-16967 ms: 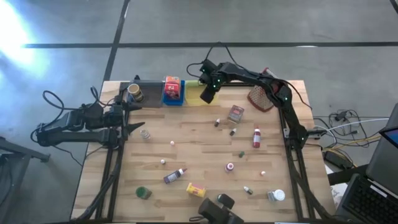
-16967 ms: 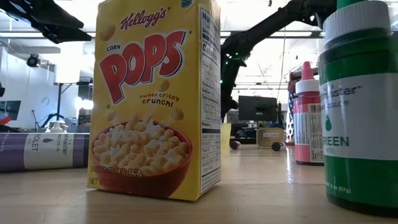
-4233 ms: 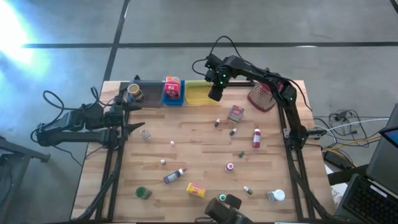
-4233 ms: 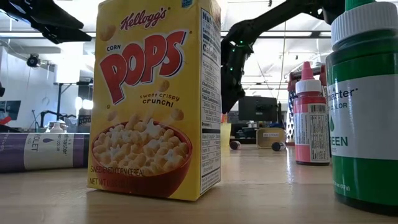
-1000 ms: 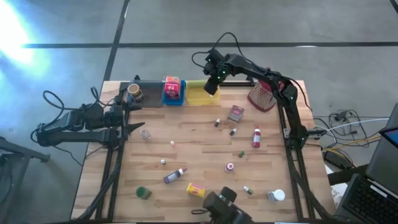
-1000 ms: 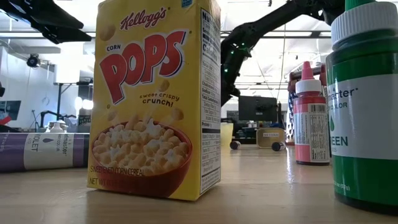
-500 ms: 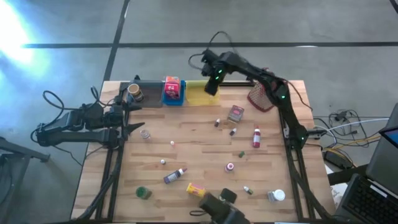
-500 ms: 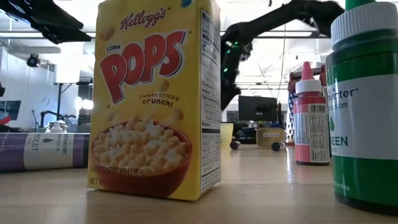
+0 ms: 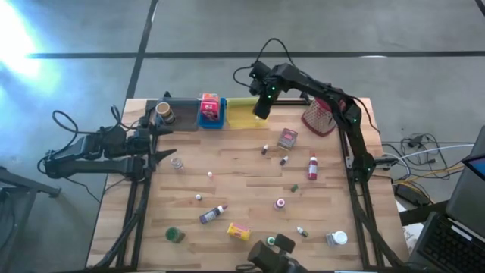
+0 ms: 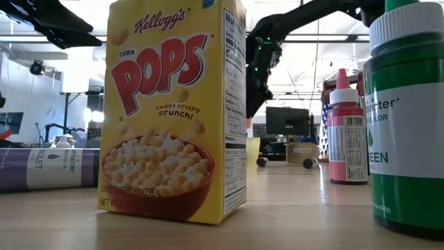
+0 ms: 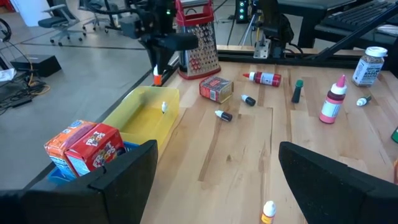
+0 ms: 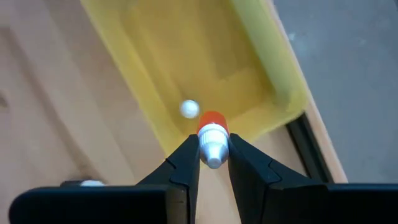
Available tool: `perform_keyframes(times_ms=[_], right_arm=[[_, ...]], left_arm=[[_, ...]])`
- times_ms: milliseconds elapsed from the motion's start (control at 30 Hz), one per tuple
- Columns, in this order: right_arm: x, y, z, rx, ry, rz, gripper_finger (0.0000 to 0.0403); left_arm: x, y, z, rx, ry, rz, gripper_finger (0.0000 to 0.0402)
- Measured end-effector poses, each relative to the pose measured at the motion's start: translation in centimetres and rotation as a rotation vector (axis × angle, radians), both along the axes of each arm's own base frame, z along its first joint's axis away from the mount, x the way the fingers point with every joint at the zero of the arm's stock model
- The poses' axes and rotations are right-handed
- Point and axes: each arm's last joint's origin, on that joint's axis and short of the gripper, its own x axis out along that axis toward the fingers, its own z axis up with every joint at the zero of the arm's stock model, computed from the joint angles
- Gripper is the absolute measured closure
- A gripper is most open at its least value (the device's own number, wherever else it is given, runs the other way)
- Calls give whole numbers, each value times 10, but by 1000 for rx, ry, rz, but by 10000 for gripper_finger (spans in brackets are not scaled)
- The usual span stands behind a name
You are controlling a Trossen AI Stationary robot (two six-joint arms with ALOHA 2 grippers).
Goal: Pick & Place Kitchen Items
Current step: Put the right orange food coloring bottle into the yellow bin
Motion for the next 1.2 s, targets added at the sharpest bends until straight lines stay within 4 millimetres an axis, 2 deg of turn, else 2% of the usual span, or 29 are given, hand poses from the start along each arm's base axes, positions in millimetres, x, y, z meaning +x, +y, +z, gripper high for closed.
perform_keyframes(times_ms=[367,733,1200], right_arm=[[-1,0,-35,16,33,24,335],[-3,2,-61,23,38,38,335],[0,3,-69,3,13,46,335]], left_arm=[[0,0,0,0,1,0,62],[0,0,0,0,1,0,62],[0,0,0,0,1,0,62]])
